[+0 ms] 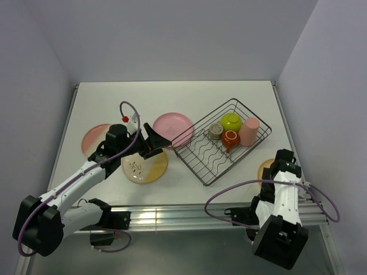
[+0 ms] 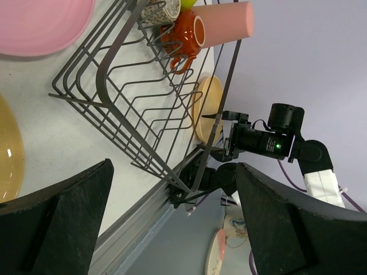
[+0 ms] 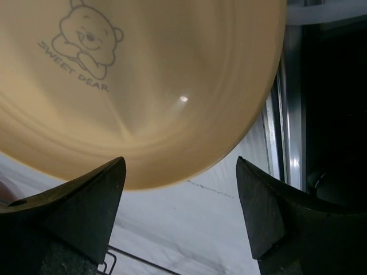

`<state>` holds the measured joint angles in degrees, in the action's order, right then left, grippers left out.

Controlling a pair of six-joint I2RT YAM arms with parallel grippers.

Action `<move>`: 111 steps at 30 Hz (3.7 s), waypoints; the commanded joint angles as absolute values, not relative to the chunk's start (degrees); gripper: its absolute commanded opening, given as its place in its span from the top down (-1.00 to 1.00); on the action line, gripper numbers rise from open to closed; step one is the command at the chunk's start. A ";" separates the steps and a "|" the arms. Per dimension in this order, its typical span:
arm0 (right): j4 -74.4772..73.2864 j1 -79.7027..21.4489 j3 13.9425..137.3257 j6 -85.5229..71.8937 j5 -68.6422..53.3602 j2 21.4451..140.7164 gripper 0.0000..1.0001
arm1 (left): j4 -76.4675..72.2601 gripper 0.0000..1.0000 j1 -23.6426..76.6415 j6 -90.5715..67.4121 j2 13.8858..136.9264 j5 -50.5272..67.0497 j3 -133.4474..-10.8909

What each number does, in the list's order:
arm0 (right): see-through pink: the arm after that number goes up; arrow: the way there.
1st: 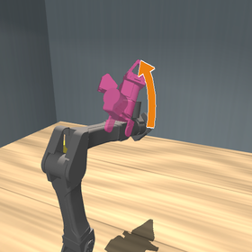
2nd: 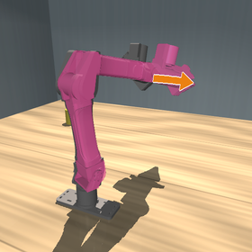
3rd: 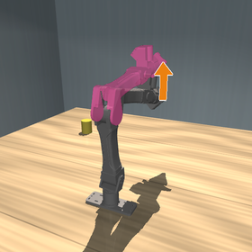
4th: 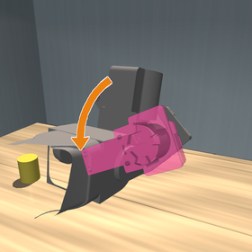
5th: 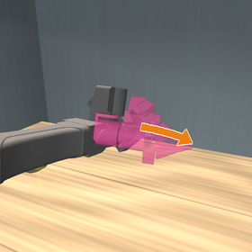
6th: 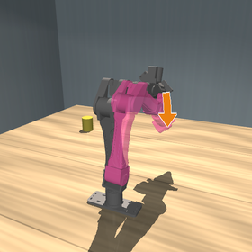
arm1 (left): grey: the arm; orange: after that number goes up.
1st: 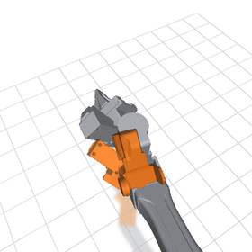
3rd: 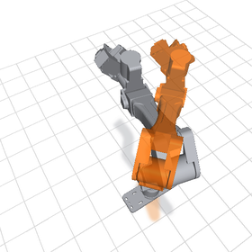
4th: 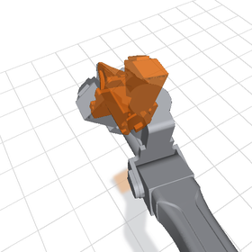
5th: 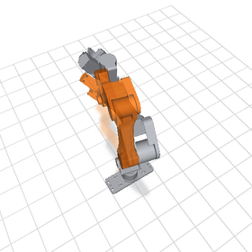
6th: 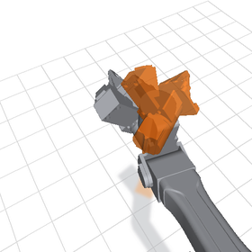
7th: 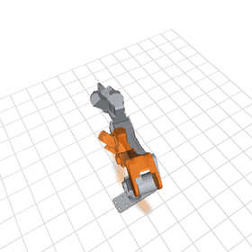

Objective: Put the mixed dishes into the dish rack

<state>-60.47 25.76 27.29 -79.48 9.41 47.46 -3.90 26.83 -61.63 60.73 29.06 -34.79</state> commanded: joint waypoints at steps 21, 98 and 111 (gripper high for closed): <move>-55.98 21.36 27.33 -80.16 19.24 47.82 1.00 | -7.91 -0.87 26.98 -60.56 64.25 29.88 -33.22; -45.27 -37.18 77.17 -21.97 -6.15 62.93 1.00 | 9.06 -0.34 28.92 -39.55 57.13 29.96 -49.84; -45.97 -37.53 76.20 -19.87 -6.68 61.70 0.19 | 8.26 1.00 28.83 -40.08 55.28 29.54 -47.73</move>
